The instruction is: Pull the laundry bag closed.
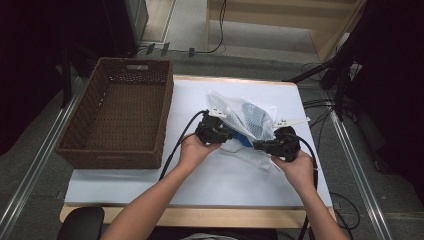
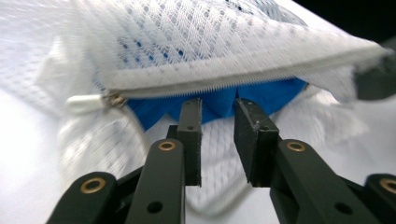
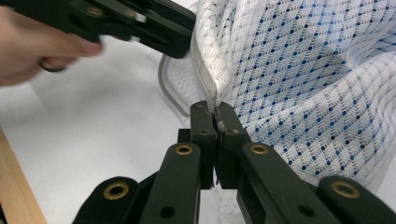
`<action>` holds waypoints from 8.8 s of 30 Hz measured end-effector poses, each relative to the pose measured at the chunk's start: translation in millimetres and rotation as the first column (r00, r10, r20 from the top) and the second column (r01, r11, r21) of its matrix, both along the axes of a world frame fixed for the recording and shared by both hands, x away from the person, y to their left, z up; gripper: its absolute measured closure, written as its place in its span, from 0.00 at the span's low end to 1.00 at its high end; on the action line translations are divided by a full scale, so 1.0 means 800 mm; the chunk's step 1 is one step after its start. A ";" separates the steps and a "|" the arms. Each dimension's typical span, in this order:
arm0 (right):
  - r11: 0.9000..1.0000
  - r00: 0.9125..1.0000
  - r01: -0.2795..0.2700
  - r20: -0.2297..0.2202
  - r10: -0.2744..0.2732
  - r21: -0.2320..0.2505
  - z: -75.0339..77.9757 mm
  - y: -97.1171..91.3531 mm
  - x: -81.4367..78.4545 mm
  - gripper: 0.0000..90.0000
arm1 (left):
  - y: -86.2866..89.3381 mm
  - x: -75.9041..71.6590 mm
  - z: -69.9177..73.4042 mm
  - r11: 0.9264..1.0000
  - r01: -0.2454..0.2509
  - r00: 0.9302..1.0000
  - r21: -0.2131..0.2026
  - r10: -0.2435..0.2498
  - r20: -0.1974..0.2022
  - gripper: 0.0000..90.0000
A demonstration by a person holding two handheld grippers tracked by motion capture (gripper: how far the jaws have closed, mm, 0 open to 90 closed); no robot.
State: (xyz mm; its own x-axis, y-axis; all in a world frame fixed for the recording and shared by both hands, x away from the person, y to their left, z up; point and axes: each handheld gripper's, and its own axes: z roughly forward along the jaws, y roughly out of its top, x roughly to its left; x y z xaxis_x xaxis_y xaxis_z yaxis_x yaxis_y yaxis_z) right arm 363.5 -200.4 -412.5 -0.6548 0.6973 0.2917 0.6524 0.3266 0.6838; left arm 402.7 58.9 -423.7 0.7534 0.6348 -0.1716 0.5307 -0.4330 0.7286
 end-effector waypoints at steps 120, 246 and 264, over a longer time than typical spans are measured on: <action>0.985 0.991 -0.130 -0.003 0.130 -0.112 -0.025 0.021 -0.035 0.65 | 0.126 -0.130 -0.035 0.994 -0.079 0.983 -0.079 0.064 -0.172 0.82; 0.952 0.961 -0.275 -0.056 0.269 -0.137 -0.055 0.224 0.039 0.73 | 0.143 -0.149 -0.001 0.996 -0.021 0.992 -0.090 0.010 -0.127 0.45; 0.959 0.972 -0.214 0.059 0.228 -0.186 -0.066 0.234 0.025 0.93 | 0.148 -0.147 -0.002 0.994 -0.035 0.991 -0.102 0.021 -0.135 0.45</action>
State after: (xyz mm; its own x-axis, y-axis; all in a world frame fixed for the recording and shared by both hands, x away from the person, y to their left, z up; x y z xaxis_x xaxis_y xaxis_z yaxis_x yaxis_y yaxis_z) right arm 383.4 -13.1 -465.3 -0.8143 0.5684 0.1178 0.4966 0.5771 0.6484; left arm 284.9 177.3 -425.2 0.7015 0.6287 -0.3356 0.6372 -0.3422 0.6906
